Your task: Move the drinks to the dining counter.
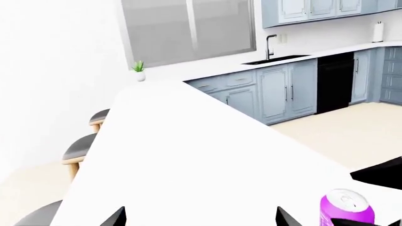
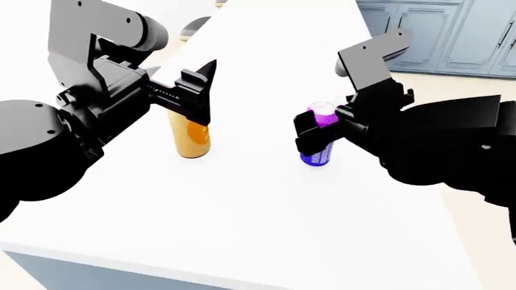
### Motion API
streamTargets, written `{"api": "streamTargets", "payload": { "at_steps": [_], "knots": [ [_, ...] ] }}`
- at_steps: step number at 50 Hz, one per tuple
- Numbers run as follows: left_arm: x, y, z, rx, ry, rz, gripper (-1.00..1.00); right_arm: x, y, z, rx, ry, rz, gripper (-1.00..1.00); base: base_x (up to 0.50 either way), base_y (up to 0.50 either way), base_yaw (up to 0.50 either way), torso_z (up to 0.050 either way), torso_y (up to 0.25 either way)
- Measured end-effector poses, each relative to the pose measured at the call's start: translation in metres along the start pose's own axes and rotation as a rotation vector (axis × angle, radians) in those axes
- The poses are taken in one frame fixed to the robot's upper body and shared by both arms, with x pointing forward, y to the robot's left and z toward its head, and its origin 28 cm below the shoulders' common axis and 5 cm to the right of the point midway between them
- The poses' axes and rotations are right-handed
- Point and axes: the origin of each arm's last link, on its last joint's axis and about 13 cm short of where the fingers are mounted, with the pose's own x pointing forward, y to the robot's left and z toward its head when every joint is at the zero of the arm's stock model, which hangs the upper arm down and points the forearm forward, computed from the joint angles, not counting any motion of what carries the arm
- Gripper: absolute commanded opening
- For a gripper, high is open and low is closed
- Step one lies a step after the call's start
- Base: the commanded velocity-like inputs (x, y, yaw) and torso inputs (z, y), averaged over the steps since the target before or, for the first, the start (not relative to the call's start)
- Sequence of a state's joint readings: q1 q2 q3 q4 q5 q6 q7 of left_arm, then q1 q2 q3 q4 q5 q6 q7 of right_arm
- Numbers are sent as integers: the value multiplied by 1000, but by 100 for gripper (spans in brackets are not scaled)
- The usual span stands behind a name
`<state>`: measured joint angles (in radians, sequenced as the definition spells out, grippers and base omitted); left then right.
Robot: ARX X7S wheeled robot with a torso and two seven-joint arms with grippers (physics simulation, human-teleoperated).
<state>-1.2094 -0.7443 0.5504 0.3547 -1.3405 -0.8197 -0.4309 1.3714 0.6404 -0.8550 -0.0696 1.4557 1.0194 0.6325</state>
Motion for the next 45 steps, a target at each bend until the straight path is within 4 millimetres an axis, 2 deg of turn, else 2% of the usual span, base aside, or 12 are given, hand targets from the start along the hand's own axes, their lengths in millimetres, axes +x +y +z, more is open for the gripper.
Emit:
{"api": "streamTargets", "payload": {
  "at_steps": [22,45],
  "knots": [
    [-3,0,3,5,-6,-1,100,-29,-6,28,28,-121,5,100,0,0,0,0,0],
    [-13,-1,23,-3,-75,26,100,-84,-10,54,49,-303,-92,100,0,0,0,0,0]
  ]
}}
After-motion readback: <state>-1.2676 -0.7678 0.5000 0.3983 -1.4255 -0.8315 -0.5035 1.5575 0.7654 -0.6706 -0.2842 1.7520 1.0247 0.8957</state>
